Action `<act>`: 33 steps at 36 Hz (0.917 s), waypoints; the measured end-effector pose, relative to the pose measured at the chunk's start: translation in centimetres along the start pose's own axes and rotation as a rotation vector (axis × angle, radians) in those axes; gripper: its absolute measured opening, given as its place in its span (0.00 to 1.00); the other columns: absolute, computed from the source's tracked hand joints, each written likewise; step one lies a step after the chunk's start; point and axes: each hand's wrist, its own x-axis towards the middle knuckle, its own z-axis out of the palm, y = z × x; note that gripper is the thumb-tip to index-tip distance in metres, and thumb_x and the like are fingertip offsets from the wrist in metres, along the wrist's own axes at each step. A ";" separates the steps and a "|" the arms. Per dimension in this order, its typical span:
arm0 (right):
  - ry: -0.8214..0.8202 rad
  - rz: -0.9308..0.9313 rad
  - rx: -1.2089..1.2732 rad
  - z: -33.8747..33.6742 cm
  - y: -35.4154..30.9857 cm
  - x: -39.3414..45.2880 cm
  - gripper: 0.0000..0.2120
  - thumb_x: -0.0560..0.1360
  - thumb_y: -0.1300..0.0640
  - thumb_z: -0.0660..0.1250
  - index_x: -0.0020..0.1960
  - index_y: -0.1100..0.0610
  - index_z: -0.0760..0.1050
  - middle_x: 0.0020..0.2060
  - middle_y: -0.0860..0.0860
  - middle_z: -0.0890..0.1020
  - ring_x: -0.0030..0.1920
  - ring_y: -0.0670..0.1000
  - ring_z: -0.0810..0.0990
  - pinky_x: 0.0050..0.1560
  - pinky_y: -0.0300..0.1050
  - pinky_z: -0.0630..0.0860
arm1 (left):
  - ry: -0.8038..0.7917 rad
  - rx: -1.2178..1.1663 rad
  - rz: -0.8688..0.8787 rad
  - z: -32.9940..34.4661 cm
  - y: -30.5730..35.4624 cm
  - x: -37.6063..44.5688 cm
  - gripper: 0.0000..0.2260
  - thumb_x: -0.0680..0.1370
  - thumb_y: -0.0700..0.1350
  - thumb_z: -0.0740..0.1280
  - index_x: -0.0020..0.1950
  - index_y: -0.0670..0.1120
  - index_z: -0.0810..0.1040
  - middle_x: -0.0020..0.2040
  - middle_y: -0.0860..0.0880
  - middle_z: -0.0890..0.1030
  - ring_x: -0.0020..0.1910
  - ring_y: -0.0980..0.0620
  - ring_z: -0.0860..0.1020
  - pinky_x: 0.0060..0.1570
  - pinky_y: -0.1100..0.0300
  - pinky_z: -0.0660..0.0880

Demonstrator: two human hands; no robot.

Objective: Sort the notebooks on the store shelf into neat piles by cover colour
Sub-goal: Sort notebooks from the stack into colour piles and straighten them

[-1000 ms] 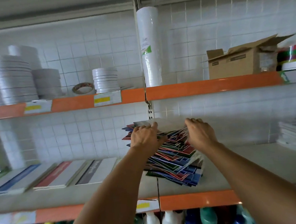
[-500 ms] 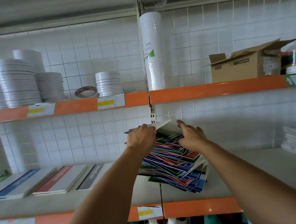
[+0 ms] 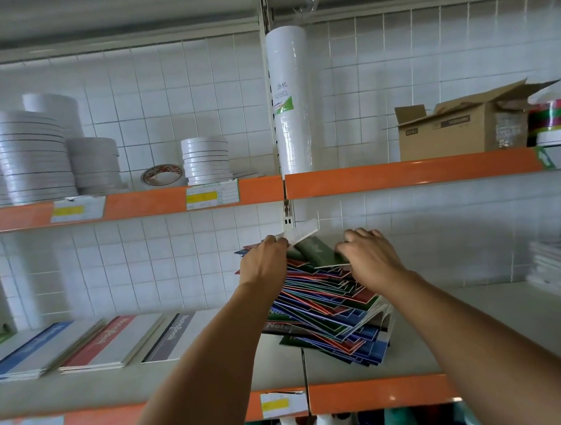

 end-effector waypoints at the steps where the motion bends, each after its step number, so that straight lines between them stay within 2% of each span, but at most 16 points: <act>1: -0.022 0.005 0.033 -0.1 0.1 -0.1 0.20 0.75 0.67 0.64 0.65 0.55 0.73 0.61 0.52 0.74 0.62 0.51 0.70 0.63 0.45 0.67 | -0.001 -0.003 -0.006 0.0 0.0 0.0 0.13 0.80 0.36 0.57 0.63 0.46 0.72 0.56 0.46 0.77 0.50 0.45 0.78 0.48 0.51 0.78; 5: -0.152 0.015 0.159 -1.0 0.3 -0.6 0.30 0.72 0.74 0.61 0.71 0.57 0.64 0.67 0.53 0.70 0.65 0.52 0.69 0.63 0.44 0.71 | 0.014 0.004 -0.015 0.0 -0.1 -0.5 0.13 0.78 0.34 0.60 0.60 0.44 0.73 0.54 0.44 0.79 0.48 0.45 0.79 0.46 0.53 0.77; 8: -0.187 0.024 0.189 -1.6 0.3 -1.3 0.33 0.73 0.74 0.58 0.75 0.54 0.60 0.64 0.55 0.74 0.60 0.53 0.75 0.59 0.46 0.76 | 0.010 0.007 -0.012 0.0 -0.2 -1.1 0.16 0.78 0.31 0.58 0.63 0.43 0.72 0.54 0.43 0.80 0.48 0.44 0.80 0.46 0.53 0.77; 10: -0.198 0.021 0.191 -1.8 0.2 -1.8 0.32 0.76 0.72 0.56 0.76 0.50 0.58 0.64 0.55 0.75 0.56 0.54 0.78 0.55 0.46 0.77 | 0.012 0.010 0.002 -0.2 -0.3 -1.5 0.19 0.78 0.31 0.57 0.65 0.45 0.71 0.55 0.43 0.79 0.48 0.43 0.80 0.46 0.52 0.77; 14: -0.216 0.039 0.217 -2.7 -0.2 -2.6 0.25 0.81 0.62 0.49 0.77 0.47 0.56 0.71 0.56 0.68 0.64 0.58 0.74 0.65 0.51 0.70 | 0.006 0.030 0.017 -0.7 -0.8 -2.7 0.19 0.79 0.36 0.60 0.69 0.50 0.68 0.60 0.45 0.77 0.53 0.44 0.79 0.50 0.52 0.76; 16: -0.216 0.046 0.202 -3.4 -0.6 -2.7 0.27 0.81 0.64 0.50 0.77 0.47 0.56 0.75 0.55 0.62 0.68 0.59 0.71 0.67 0.51 0.69 | 0.019 0.046 0.010 -0.9 -1.3 -3.5 0.20 0.79 0.38 0.62 0.70 0.50 0.66 0.64 0.47 0.75 0.56 0.45 0.78 0.52 0.52 0.76; 18: -0.204 0.042 0.178 -3.8 -0.9 -2.8 0.28 0.80 0.65 0.51 0.77 0.47 0.55 0.76 0.54 0.57 0.70 0.59 0.69 0.69 0.53 0.67 | 0.023 0.054 -0.019 -1.3 -1.8 -4.5 0.21 0.80 0.37 0.60 0.72 0.50 0.64 0.67 0.47 0.73 0.59 0.45 0.76 0.56 0.52 0.75; 20: -0.194 -0.010 0.148 -3.8 -1.2 -2.9 0.26 0.80 0.58 0.45 0.77 0.49 0.56 0.76 0.54 0.58 0.69 0.58 0.70 0.69 0.53 0.66 | 0.031 0.068 -0.053 -1.7 -2.5 -5.6 0.22 0.80 0.35 0.57 0.73 0.50 0.63 0.69 0.48 0.71 0.62 0.46 0.75 0.58 0.52 0.74; 21: -0.179 -0.041 0.135 -3.8 -1.4 -2.8 0.28 0.78 0.53 0.41 0.77 0.49 0.56 0.76 0.54 0.60 0.67 0.57 0.72 0.68 0.52 0.67 | 0.038 0.076 -0.072 -1.8 -2.8 -6.1 0.22 0.80 0.35 0.56 0.73 0.51 0.63 0.70 0.49 0.71 0.62 0.45 0.75 0.59 0.52 0.74; 23: -0.121 -0.081 0.102 -3.6 -2.1 -2.7 0.30 0.76 0.46 0.40 0.77 0.50 0.56 0.75 0.53 0.62 0.65 0.57 0.73 0.66 0.52 0.69 | 0.053 0.077 -0.117 -2.2 -3.6 -7.3 0.23 0.80 0.35 0.55 0.73 0.51 0.64 0.69 0.49 0.72 0.60 0.45 0.76 0.57 0.52 0.74; 24: -0.118 -0.081 0.105 -3.6 -2.5 -2.7 0.28 0.78 0.47 0.42 0.77 0.50 0.56 0.75 0.53 0.61 0.67 0.57 0.72 0.67 0.53 0.68 | 0.060 0.071 -0.141 -2.3 -4.1 -7.9 0.23 0.80 0.34 0.55 0.73 0.51 0.64 0.68 0.49 0.72 0.60 0.44 0.76 0.57 0.51 0.74; 26: -0.137 -0.052 0.164 -3.8 -3.4 -2.8 0.25 0.81 0.55 0.47 0.78 0.50 0.54 0.76 0.54 0.59 0.68 0.58 0.70 0.66 0.52 0.69 | 0.069 0.052 -0.183 -2.6 -5.1 -9.1 0.24 0.80 0.34 0.56 0.73 0.51 0.65 0.69 0.49 0.72 0.60 0.43 0.76 0.57 0.50 0.74; 27: -0.133 -0.033 0.197 -4.0 -3.9 -2.9 0.25 0.81 0.59 0.49 0.78 0.50 0.53 0.76 0.54 0.57 0.68 0.58 0.71 0.64 0.50 0.71 | 0.066 0.045 -0.202 -2.7 -5.7 -9.6 0.24 0.79 0.34 0.56 0.73 0.51 0.66 0.70 0.49 0.72 0.60 0.42 0.76 0.57 0.50 0.73; 29: -0.133 -0.025 0.220 -4.1 -5.0 -2.8 0.28 0.81 0.65 0.51 0.78 0.48 0.52 0.77 0.53 0.56 0.66 0.57 0.73 0.52 0.44 0.78 | 0.054 0.036 -0.236 -2.8 -7.0 -10.7 0.23 0.79 0.36 0.57 0.73 0.51 0.67 0.70 0.50 0.72 0.60 0.41 0.76 0.56 0.51 0.73; 32: -0.129 -0.088 0.181 -4.0 -7.2 -2.6 0.31 0.80 0.69 0.52 0.77 0.47 0.51 0.77 0.53 0.55 0.63 0.56 0.75 0.37 0.39 0.77 | 0.046 0.053 -0.280 -3.1 -8.8 -12.7 0.19 0.81 0.40 0.57 0.72 0.52 0.69 0.68 0.48 0.74 0.58 0.41 0.77 0.53 0.52 0.74; 33: -0.121 -0.112 0.169 -4.0 -8.0 -2.4 0.31 0.80 0.69 0.52 0.77 0.47 0.51 0.77 0.53 0.56 0.63 0.55 0.75 0.37 0.39 0.77 | 0.043 0.069 -0.294 -3.2 -9.5 -13.4 0.19 0.81 0.41 0.57 0.71 0.52 0.69 0.67 0.48 0.74 0.58 0.41 0.77 0.52 0.52 0.74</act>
